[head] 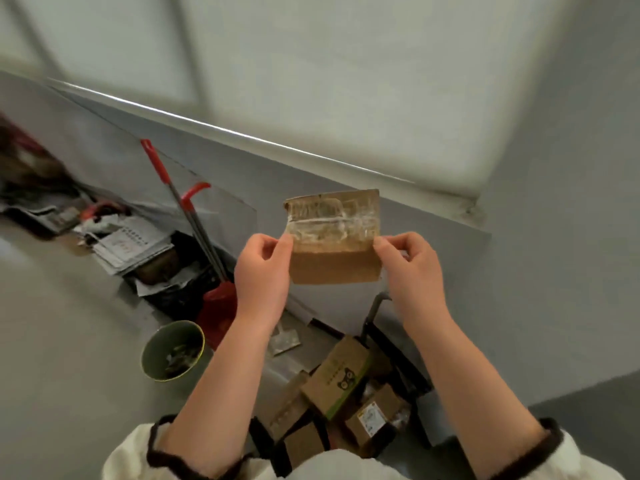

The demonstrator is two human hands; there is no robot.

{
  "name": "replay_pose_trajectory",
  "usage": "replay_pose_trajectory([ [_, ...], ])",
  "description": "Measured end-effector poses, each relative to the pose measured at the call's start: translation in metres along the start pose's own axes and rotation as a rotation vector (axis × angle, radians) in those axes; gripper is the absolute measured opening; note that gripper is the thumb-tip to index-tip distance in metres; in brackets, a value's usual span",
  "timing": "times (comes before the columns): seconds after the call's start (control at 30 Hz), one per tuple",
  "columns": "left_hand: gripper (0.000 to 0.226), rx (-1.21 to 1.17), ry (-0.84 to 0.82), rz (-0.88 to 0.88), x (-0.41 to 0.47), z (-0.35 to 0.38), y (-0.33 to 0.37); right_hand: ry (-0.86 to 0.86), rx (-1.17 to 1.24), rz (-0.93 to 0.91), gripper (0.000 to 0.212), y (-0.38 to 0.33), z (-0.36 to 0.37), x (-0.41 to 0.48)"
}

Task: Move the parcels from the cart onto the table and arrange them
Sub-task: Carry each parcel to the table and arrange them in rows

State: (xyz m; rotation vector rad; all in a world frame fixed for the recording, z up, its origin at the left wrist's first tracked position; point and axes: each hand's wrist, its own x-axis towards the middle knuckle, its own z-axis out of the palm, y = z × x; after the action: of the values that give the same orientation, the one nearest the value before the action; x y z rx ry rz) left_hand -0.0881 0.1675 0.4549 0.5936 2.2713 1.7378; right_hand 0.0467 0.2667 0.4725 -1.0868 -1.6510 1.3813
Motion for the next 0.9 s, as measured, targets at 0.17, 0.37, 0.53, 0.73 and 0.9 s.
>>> replay_pose_trajectory([
  [0.17, 0.028, 0.020, 0.096, 0.040, -0.002, -0.027, 0.013, -0.008, -0.040, -0.032, 0.016, -0.022, 0.023, -0.016],
  [0.37, 0.023, 0.253, 0.247, 0.441, -0.023, -0.035, 0.056, 0.047, 0.340, 0.159, 0.012, -0.020, 0.038, -0.007],
  [0.53, 0.030, 0.800, 0.273, 0.654, -0.056, -0.004, 0.083, -0.133, 0.905, 0.544, 0.035, 0.005, 0.054, -0.009],
  [0.73, 0.026, 0.681, 0.289, 0.684, -0.054, -0.018, 0.071, -0.117, 1.014, 0.526, 0.020, 0.009, 0.059, -0.014],
  [0.9, 0.017, 0.064, 0.268, 0.535, -0.015, -0.057, 0.047, -0.248, 0.724, 0.075, 0.033, -0.037, 0.041, -0.013],
])
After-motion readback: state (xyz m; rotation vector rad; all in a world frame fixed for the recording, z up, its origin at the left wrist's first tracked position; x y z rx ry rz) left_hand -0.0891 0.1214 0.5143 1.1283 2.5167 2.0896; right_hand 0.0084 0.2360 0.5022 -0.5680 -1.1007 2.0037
